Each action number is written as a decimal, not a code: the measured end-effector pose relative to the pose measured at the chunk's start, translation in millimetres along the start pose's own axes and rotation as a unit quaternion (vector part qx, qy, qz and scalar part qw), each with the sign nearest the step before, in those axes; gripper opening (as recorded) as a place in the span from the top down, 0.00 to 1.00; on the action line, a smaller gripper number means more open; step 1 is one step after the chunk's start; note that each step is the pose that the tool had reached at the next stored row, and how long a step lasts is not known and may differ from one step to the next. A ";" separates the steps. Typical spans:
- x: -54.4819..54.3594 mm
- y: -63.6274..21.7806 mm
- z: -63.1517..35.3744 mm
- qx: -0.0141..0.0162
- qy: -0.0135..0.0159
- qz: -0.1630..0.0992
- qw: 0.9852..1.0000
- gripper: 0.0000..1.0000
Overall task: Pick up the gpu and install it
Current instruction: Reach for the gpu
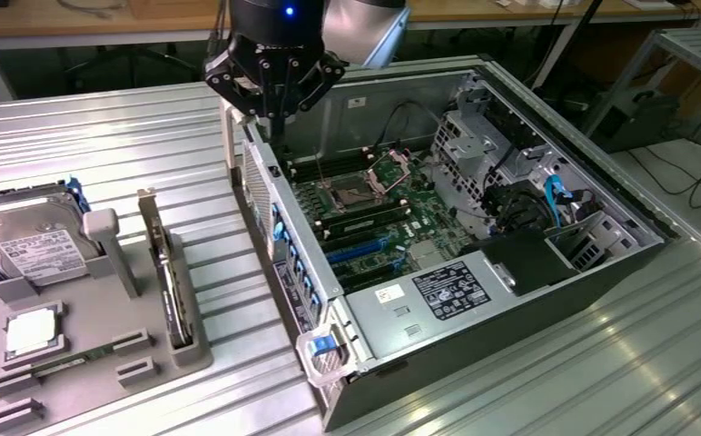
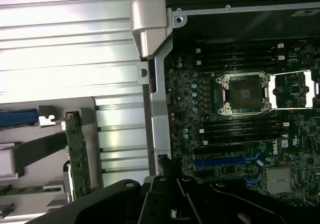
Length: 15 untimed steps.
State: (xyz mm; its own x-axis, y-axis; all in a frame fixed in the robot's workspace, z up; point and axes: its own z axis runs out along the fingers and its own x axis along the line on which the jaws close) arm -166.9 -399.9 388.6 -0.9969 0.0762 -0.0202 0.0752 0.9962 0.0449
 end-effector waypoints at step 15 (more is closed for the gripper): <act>12.7 -1.5 1.6 0.000 0.001 0.000 1.000 0.89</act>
State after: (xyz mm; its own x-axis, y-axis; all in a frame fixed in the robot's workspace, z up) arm -179.6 -400.4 386.7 -0.9969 0.0762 -0.0186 0.0753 0.9962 0.0447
